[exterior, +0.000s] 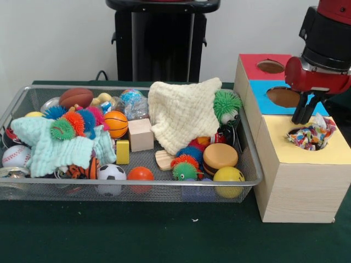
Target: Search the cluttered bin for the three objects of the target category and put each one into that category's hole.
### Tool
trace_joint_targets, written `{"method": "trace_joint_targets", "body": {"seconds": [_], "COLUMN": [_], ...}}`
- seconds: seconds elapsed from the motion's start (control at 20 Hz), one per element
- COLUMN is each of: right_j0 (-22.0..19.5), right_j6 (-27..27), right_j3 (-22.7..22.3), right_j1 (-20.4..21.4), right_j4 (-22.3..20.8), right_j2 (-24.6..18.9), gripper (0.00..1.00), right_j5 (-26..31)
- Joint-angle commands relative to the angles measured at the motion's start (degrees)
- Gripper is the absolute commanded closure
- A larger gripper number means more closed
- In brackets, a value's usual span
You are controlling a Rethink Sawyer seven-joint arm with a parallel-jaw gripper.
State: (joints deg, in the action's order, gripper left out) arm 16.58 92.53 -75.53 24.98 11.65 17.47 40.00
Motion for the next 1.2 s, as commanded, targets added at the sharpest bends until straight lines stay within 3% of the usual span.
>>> {"method": "trace_joint_targets", "body": {"seconds": [0.05,0.2,0.4,0.5,1.0,1.2], "right_j0": [-2.2,-2.3,-2.1,-1.9,-2.1,-2.6], "right_j6": [13.4,13.4,11.1,10.9,10.2,11.5], "right_j3": [-1.1,-0.6,3.7,4.7,5.7,4.4], "right_j1": [-4.6,-2.7,1.6,2.5,1.3,0.8], "right_j4": [1.2,1.9,0.9,0.5,-1.4,-0.5], "right_j2": [-3.9,-3.7,-2.3,-1.9,-1.8,-2.8], "gripper": [1.00,1.00,1.00,1.00,1.00,1.00], "right_j5": [-4.3,0.9,14.8,17.7,15.1,7.1]}}
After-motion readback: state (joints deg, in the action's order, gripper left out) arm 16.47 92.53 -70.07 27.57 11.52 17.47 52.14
